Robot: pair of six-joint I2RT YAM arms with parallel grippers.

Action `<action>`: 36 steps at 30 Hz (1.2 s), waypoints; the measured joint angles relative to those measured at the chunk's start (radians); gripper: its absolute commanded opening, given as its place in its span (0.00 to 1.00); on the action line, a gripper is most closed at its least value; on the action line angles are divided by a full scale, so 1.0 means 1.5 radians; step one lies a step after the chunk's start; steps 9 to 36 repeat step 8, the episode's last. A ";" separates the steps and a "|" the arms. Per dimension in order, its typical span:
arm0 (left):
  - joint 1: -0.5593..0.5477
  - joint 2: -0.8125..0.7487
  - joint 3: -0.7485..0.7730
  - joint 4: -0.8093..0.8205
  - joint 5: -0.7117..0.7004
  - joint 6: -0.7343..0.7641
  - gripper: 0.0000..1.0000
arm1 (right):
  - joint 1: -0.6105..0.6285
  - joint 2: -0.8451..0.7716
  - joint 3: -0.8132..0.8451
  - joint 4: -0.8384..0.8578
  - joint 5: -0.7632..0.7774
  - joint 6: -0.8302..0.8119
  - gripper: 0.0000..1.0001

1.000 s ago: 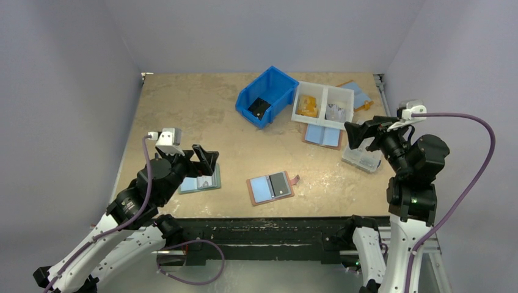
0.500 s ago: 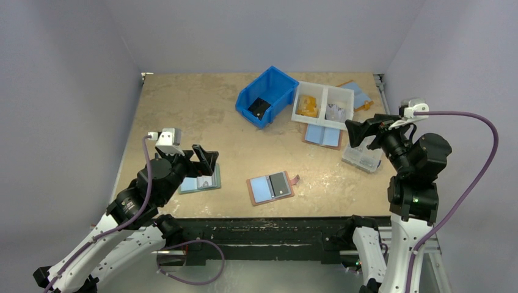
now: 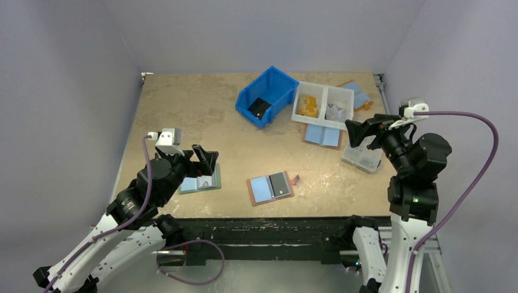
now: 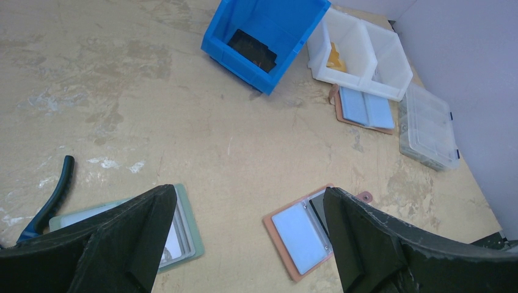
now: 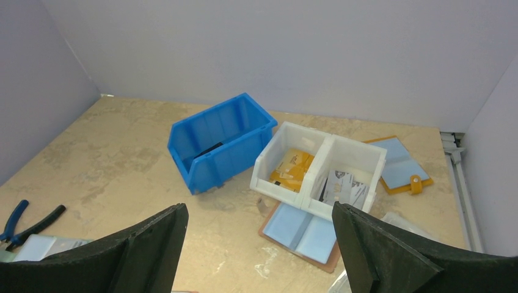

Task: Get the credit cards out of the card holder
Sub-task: Reset both arms

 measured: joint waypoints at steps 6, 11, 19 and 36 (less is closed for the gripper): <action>0.000 0.000 0.003 -0.001 -0.001 0.000 0.99 | 0.000 0.000 0.000 0.000 0.000 0.000 0.99; 0.000 0.000 0.003 0.000 -0.001 0.000 0.99 | 0.000 0.000 0.000 0.000 -0.004 -0.002 0.99; 0.000 0.000 0.003 0.000 -0.001 0.000 0.99 | 0.000 0.000 0.000 0.000 -0.004 -0.002 0.99; 0.000 0.000 0.003 0.000 -0.001 0.000 0.99 | 0.000 0.000 0.000 0.000 -0.004 -0.002 0.99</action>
